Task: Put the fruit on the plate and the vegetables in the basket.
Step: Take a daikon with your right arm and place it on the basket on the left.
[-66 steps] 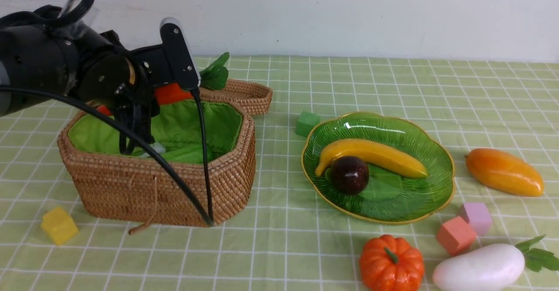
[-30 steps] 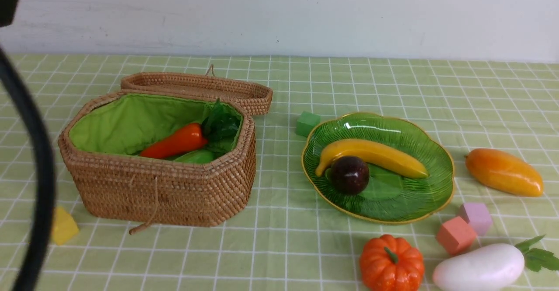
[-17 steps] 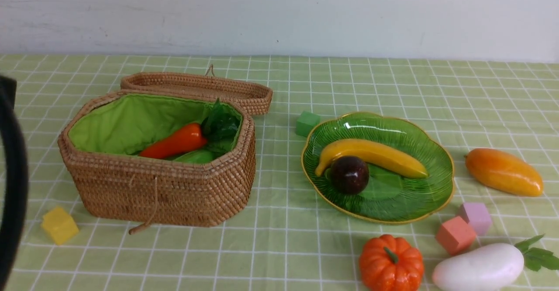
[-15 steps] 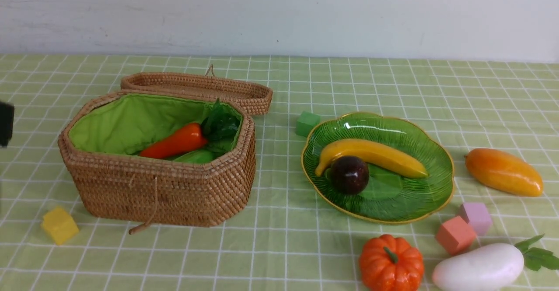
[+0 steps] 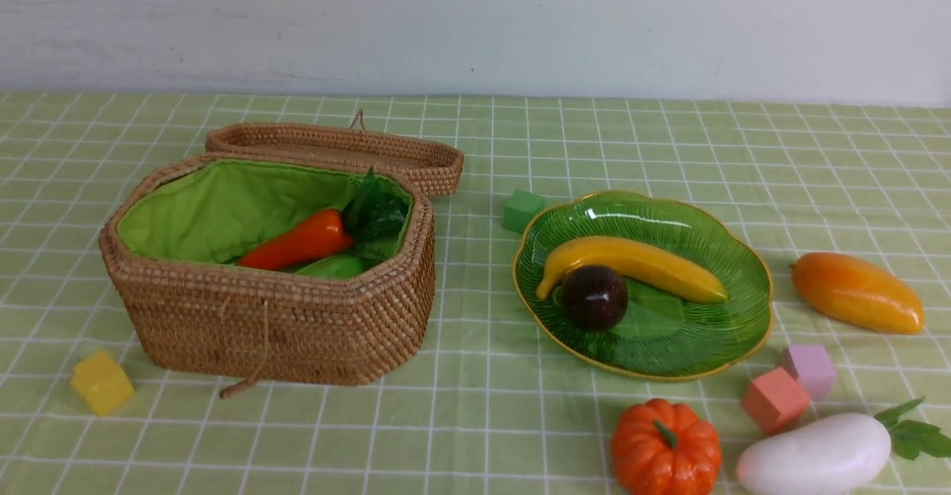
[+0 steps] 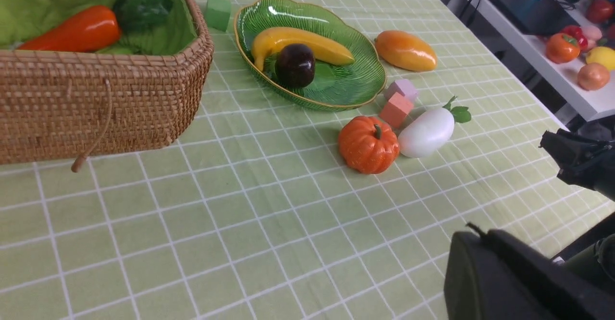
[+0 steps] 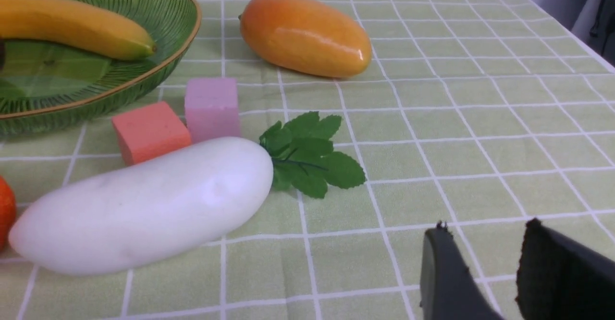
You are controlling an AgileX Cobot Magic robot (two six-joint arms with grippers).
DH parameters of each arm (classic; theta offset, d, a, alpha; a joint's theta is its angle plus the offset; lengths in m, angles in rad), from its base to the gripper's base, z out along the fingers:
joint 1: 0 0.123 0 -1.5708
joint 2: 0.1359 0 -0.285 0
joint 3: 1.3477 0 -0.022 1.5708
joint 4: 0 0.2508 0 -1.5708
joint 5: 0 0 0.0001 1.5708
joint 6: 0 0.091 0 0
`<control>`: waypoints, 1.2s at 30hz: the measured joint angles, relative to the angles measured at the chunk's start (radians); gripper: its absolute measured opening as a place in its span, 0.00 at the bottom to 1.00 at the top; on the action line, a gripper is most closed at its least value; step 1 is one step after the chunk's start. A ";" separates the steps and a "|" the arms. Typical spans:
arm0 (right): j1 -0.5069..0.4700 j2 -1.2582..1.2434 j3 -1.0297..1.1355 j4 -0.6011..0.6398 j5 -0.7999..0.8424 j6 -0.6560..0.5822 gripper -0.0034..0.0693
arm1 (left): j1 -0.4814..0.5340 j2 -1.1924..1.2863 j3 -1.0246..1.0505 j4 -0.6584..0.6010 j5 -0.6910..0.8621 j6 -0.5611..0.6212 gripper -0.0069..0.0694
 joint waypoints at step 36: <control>0.000 0.000 0.000 0.000 0.000 0.000 0.38 | 0.103 -0.227 0.558 0.386 -0.488 0.003 0.09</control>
